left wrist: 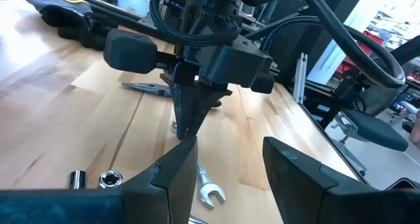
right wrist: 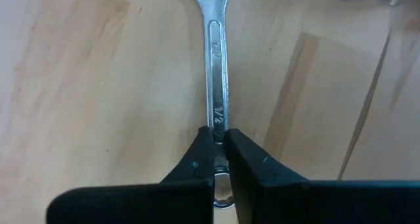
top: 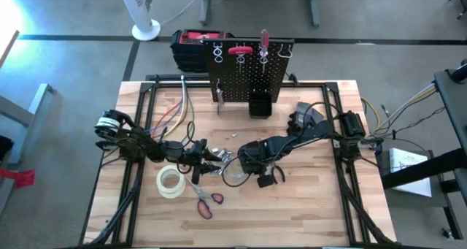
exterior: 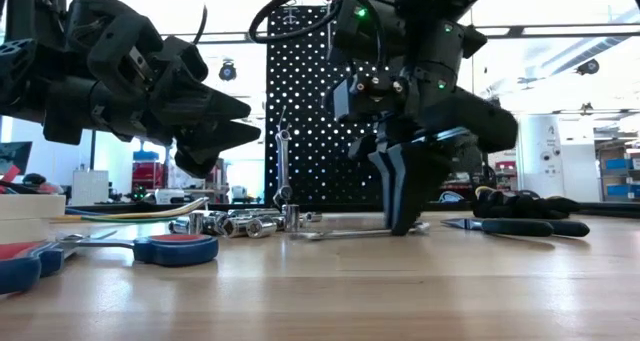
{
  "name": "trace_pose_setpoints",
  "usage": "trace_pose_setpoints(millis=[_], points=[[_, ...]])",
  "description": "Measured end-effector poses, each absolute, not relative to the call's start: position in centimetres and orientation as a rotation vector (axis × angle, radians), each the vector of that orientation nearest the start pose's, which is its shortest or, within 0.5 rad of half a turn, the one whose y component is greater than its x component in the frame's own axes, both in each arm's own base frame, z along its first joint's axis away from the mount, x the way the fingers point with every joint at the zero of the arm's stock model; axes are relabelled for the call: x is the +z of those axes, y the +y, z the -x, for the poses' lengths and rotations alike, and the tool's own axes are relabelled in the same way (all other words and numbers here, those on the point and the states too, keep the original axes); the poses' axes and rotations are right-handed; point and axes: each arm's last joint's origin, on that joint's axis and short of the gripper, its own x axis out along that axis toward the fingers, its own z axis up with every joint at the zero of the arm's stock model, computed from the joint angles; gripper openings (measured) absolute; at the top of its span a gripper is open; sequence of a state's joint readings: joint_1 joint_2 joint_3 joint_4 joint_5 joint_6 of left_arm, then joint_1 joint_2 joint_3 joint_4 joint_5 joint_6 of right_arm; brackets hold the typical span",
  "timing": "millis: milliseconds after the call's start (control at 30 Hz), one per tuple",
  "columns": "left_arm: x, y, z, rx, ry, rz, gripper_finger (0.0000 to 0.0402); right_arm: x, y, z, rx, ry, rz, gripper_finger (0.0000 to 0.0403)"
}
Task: Hang tools onto peg board
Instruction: Hang the wrench on the peg board
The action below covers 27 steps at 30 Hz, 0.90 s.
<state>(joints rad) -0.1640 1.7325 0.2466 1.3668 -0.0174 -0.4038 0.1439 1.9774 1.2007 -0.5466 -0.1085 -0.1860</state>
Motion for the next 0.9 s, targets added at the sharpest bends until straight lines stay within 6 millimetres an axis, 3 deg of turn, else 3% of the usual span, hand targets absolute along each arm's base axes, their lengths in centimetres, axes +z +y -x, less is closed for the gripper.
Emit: trace_pose_setpoints(millis=[200,333,533,700,900], points=[[11.4,-4.0,-23.7,-0.137,0.145,0.394,0.0164,16.5,6.4,-34.9,0.308,1.238,0.211,0.0003],[12.4,-4.6,-24.9,-0.212,0.113,0.397,0.0164,20.0,7.2,-33.9,0.243,1.159,0.284,0.0003],[13.9,-5.3,-28.0,-0.269,0.126,0.352,0.0164,21.8,8.7,-32.8,0.203,1.103,0.314,0.0002],[14.5,-5.8,-30.4,-0.262,0.233,0.292,0.0164,21.0,8.9,-33.1,0.178,1.124,0.276,0.0002],[14.6,-6.1,-31.6,-0.242,0.344,0.300,0.0164,17.0,7.4,-34.7,0.150,1.210,0.289,0.0052]])
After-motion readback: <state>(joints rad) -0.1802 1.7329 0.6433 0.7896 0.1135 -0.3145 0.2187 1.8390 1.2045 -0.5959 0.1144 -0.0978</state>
